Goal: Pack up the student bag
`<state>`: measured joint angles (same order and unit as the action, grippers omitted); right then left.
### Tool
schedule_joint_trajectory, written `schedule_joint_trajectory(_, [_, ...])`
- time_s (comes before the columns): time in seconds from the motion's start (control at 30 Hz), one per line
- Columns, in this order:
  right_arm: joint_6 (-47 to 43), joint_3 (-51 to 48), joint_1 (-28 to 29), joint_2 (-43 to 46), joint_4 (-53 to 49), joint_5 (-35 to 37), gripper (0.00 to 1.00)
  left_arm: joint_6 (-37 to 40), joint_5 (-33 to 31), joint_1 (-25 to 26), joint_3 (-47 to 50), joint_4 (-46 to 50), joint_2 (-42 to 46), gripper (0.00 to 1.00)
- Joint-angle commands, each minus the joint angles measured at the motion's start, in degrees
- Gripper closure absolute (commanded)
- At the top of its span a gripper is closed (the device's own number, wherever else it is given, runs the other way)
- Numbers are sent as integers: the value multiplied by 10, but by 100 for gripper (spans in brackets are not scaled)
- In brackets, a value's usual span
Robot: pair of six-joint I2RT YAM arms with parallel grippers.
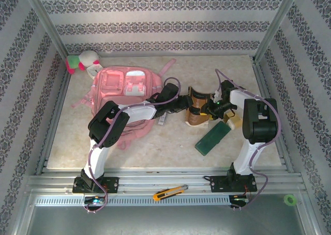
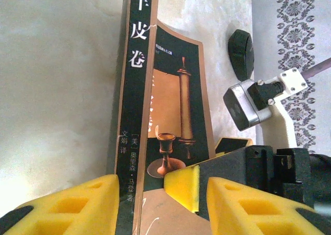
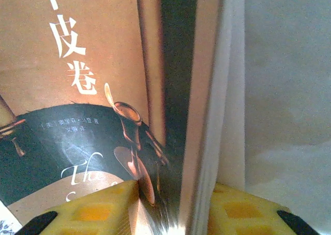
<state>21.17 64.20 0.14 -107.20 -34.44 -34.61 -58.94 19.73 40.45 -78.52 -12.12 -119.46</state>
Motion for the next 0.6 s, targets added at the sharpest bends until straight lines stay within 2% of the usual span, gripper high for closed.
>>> schedule_joint_trajectory(0.0, [6,-7,17,9,22,-60,67,26,36,22,-14,3,-9,52])
schedule_joint_trajectory(0.33, [8,-5,17,8,25,-62,67,-19,77,25,4,-133,-37,53])
schedule_joint_trajectory(0.43, [8,-6,17,9,25,-61,67,-5,72,29,7,-120,-19,53])
schedule_joint_trajectory(0.57, [9,-8,17,17,24,-56,68,34,29,31,13,-28,-2,53])
